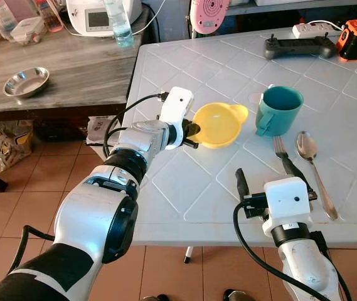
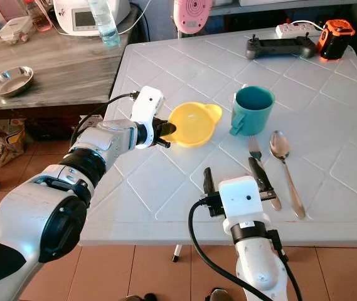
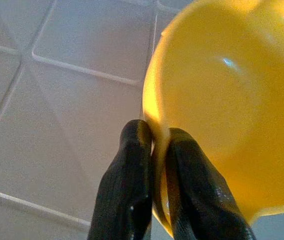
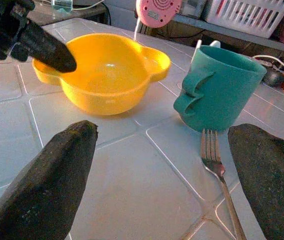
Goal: Setting the table
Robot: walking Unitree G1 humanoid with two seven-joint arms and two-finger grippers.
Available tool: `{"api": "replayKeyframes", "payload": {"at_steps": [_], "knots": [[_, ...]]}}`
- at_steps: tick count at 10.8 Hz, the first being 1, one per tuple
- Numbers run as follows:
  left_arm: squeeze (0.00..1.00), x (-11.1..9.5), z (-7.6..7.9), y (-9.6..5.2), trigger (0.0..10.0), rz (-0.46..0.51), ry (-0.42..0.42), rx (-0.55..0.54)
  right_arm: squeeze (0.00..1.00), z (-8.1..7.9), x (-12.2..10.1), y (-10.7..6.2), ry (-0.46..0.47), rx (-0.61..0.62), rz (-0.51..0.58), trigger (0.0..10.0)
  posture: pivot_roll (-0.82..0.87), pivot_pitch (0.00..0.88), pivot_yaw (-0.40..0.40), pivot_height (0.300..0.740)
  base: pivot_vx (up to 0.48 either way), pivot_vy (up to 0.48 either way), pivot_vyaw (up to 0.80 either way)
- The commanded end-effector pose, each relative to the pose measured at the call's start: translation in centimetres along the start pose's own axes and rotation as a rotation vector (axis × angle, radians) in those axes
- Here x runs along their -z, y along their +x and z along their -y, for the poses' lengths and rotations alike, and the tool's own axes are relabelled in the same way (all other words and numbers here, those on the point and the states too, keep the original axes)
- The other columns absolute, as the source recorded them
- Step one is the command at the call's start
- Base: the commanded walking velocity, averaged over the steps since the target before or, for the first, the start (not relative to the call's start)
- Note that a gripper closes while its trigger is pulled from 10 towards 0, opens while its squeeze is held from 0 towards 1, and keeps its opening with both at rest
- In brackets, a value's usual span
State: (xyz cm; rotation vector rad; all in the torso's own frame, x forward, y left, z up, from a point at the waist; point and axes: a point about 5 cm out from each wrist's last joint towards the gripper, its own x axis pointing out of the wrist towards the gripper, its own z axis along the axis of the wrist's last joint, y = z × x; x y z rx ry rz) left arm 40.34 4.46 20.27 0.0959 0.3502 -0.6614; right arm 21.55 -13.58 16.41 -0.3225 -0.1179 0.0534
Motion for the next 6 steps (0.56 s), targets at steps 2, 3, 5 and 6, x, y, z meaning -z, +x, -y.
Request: {"api": "replayKeyframes", "payload": {"at_steps": [2,3,5,6], "knots": [[0.00,0.7,-0.9,-0.3,0.0,-0.028,0.024,-0.026,0.00,0.0,0.2,0.0,0.003,0.005,-0.011,10.0,-0.13,0.139,0.142,0.740,0.000,0.000,0.00],[0.00,0.9,-1.0,-0.4,0.0,-0.037,0.049,-0.022,0.00,0.0,0.2,0.1,0.017,0.006,-0.003,10.0,-0.13,0.134,0.140,0.740,0.000,0.000,0.00],[0.00,1.2,-1.7,-0.8,0.0,-0.051,0.090,-0.010,0.00,0.0,0.0,0.2,0.033,-0.002,0.007,10.0,-0.12,0.131,0.134,0.740,0.000,0.000,0.00],[0.00,1.2,-2.3,-1.1,0.0,-0.043,0.097,-0.024,0.00,-0.1,0.0,0.2,0.060,-0.009,0.005,10.0,-0.12,0.128,0.128,0.740,0.000,0.000,0.00]]}}
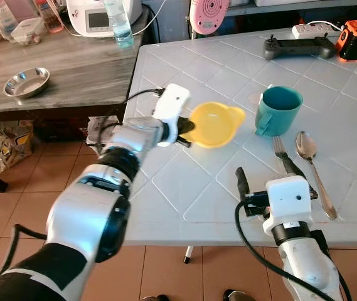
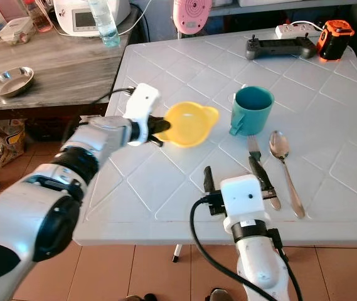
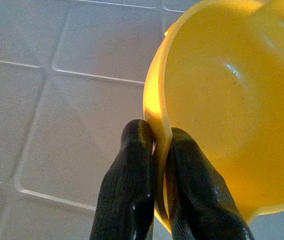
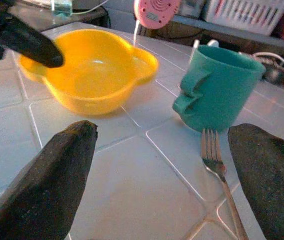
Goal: Setting the table
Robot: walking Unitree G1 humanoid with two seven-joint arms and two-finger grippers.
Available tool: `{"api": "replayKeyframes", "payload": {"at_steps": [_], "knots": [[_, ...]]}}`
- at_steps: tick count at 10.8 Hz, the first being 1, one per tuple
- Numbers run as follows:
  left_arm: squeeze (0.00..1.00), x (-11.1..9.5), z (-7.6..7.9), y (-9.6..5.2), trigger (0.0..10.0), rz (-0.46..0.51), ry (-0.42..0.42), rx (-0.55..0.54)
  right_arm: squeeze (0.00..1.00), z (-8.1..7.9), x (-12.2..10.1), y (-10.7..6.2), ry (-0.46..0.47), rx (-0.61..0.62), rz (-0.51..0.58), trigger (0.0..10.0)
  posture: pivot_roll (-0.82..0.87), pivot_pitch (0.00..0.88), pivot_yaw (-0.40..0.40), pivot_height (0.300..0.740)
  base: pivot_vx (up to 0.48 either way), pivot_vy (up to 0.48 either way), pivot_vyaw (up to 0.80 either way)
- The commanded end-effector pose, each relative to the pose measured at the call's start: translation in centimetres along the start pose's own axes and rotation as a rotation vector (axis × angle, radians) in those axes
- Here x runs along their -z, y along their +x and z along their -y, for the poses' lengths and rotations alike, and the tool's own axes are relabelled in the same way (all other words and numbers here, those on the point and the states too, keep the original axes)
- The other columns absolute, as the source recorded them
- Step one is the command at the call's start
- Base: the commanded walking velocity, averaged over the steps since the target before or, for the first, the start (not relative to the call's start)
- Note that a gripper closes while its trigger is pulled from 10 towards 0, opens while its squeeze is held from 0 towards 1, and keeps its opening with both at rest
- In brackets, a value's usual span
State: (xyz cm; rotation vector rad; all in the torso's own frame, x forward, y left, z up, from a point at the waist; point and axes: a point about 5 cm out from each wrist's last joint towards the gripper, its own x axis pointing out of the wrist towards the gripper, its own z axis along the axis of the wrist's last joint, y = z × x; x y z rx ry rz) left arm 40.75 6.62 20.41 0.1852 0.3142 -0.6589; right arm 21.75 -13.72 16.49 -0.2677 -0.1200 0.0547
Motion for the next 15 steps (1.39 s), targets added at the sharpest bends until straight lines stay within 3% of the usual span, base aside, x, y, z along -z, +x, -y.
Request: {"api": "replayKeyframes", "payload": {"at_steps": [1,3,5,6,8,11,12,15], "knots": [[0.00,0.8,-1.3,-0.6,0.0,-0.005,0.017,-0.046,0.00,-0.2,0.0,0.0,0.026,-0.010,0.000,10.0,-0.11,0.125,0.121,0.740,0.000,0.000,0.00],[0.00,0.8,-2.9,-1.5,0.0,0.104,0.050,-0.138,0.00,0.1,0.0,0.2,0.035,0.001,0.005,10.0,-0.10,0.120,0.107,0.740,0.000,0.000,0.00],[0.00,1.9,-4.2,-2.5,0.0,0.248,-0.067,-0.255,0.00,0.2,0.0,0.6,0.039,-0.001,0.013,10.0,-0.08,0.114,0.093,0.740,0.000,0.000,0.00],[0.00,1.9,-4.6,-3.6,0.0,0.397,-0.078,-0.329,0.00,0.2,0.0,0.7,0.038,0.000,0.017,10.0,-0.08,0.113,0.088,0.740,0.000,0.000,0.00],[0.00,3.9,-4.5,-6.0,0.0,0.526,-0.037,-0.441,0.00,0.6,0.0,0.9,0.031,0.006,0.020,10.0,-0.07,0.109,0.069,0.740,0.000,0.000,0.00],[0.00,7.7,-3.9,-9.1,0.0,0.483,0.127,-0.416,0.00,1.0,0.1,1.4,0.026,-0.007,0.030,10.0,-0.02,0.110,0.022,0.740,0.000,0.000,0.00],[0.00,10.4,-4.0,-11.2,0.0,0.427,0.162,-0.431,0.00,1.1,0.2,1.5,0.035,-0.010,0.031,10.0,0.02,0.103,0.000,0.740,0.000,0.000,0.00],[0.00,13.8,-2.1,-15.1,0.0,0.355,0.139,-0.585,0.00,1.0,0.2,3.0,0.071,-0.008,0.054,10.0,0.08,0.093,-0.001,0.740,0.000,0.000,0.00]]}}
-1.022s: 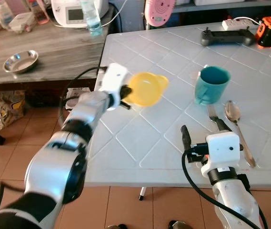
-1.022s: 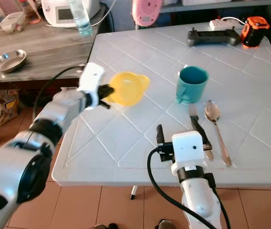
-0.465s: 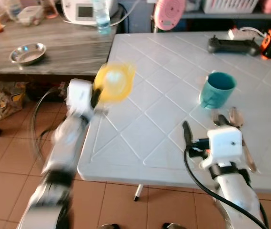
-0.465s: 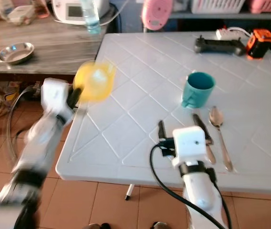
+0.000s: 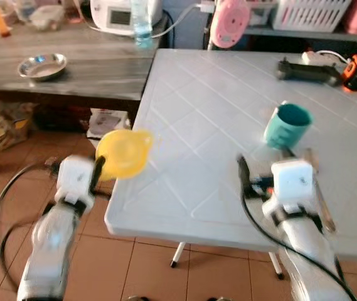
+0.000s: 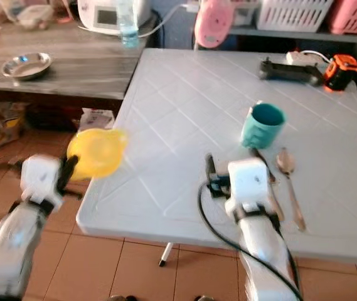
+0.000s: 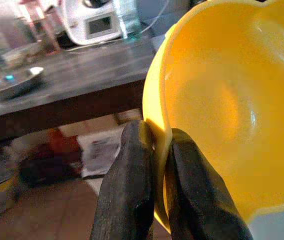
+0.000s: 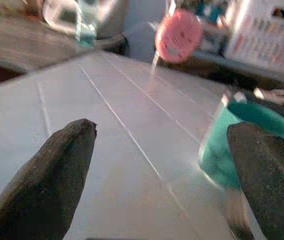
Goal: Setting the table
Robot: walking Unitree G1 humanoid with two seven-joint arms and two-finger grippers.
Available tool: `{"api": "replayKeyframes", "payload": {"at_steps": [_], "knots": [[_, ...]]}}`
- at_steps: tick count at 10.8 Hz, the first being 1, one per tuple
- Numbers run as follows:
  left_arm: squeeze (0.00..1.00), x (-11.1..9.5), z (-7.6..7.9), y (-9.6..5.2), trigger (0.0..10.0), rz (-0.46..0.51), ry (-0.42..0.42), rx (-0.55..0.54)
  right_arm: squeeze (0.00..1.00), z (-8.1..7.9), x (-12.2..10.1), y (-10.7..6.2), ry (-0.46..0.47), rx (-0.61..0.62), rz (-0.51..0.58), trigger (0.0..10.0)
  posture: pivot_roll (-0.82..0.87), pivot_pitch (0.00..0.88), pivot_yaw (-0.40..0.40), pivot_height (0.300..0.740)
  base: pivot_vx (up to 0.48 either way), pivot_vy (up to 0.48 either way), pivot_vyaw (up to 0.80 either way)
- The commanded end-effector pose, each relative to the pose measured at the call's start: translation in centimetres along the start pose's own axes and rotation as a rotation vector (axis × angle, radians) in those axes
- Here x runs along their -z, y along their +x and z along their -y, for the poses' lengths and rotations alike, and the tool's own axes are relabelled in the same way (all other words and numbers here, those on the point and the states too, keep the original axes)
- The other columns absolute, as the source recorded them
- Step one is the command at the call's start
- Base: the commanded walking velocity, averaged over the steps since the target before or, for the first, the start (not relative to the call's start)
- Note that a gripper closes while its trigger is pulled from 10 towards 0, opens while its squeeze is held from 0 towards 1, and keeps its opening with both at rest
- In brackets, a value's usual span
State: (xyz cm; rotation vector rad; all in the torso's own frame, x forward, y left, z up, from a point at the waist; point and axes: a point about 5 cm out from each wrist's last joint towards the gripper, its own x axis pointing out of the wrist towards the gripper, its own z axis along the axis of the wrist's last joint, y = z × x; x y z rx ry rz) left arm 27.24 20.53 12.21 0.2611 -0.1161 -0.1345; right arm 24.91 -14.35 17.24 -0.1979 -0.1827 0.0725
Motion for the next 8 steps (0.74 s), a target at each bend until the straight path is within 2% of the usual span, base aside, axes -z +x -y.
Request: {"api": "replayKeyframes", "payload": {"at_steps": [1,3,6,7,8], "knots": [[0.00,-0.4,-0.2,-0.5,0.0,-0.007,0.023,-0.024,0.00,0.1,0.2,0.0,0.006,0.011,-0.001,10.0,0.08,0.093,-0.001,0.740,0.000,0.000,0.00],[0.00,-1.8,1.0,0.5,0.0,0.048,0.020,-0.001,0.00,0.8,0.6,-0.8,-0.005,0.038,-0.022,10.0,0.06,0.097,-0.004,0.740,0.000,0.000,0.00],[0.00,-2.0,1.6,0.4,0.3,0.024,0.018,-0.002,0.00,2.0,1.1,-1.4,-0.002,0.117,-0.039,10.0,0.05,0.092,0.003,0.740,0.000,0.000,0.00],[0.00,-2.0,1.5,0.5,3.7,0.018,0.022,-0.008,0.00,1.9,1.2,-1.3,0.001,0.122,-0.038,10.0,0.05,0.087,0.008,0.740,0.000,0.000,0.00],[0.00,-2.1,1.6,0.7,6.2,0.013,0.033,-0.011,0.00,1.9,1.2,-1.3,0.004,0.125,-0.038,10.0,0.05,0.087,0.008,0.740,0.000,0.000,0.00]]}}
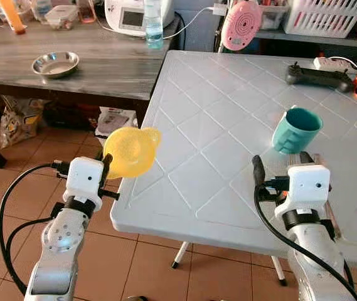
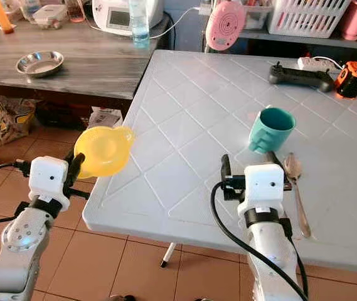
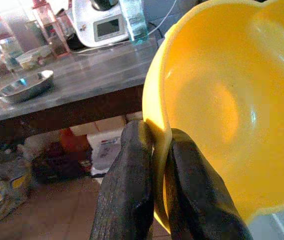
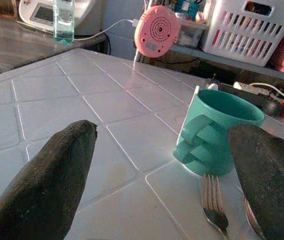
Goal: Setting the table
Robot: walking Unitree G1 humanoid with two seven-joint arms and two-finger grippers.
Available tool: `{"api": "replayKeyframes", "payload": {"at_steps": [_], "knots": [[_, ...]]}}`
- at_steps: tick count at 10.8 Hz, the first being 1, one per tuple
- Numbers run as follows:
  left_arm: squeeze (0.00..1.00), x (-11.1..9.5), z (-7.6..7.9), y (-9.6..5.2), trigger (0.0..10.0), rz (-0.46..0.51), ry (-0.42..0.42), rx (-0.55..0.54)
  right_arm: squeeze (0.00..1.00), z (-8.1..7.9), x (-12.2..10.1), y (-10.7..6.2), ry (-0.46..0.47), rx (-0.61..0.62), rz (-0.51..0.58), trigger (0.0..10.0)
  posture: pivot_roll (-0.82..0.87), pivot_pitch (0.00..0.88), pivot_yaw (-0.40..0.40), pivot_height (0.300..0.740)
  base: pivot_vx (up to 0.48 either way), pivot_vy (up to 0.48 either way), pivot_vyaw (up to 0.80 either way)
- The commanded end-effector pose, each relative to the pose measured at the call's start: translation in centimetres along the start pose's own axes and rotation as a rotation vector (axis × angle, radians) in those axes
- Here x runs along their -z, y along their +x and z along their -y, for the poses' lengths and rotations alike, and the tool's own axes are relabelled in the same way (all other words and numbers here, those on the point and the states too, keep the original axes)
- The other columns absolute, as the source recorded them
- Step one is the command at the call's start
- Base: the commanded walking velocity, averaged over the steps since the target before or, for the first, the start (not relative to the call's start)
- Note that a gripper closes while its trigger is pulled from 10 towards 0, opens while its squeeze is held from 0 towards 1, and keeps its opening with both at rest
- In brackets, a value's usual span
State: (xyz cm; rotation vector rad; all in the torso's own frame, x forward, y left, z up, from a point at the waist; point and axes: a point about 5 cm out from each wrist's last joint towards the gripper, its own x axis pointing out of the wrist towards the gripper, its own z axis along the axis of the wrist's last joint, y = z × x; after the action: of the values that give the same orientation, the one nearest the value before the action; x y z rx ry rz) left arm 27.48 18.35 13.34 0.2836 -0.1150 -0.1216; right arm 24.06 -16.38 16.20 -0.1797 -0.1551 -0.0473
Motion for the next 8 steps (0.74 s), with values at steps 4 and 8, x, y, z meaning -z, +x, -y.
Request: {"api": "replayKeyframes", "payload": {"at_steps": [4,8], "knots": [[0.00,-0.2,0.2,1.0,10.0,-0.029,0.005,0.024,0.00,0.4,0.2,0.1,0.010,0.026,0.002,10.0,0.04,0.074,0.026,0.740,0.000,0.000,0.00],[0.00,-0.2,0.4,1.9,10.0,-0.046,-0.010,0.049,0.00,0.3,0.4,-0.5,0.021,0.044,-0.011,10.0,0.03,0.073,0.040,0.740,0.000,0.000,-0.59]]}}
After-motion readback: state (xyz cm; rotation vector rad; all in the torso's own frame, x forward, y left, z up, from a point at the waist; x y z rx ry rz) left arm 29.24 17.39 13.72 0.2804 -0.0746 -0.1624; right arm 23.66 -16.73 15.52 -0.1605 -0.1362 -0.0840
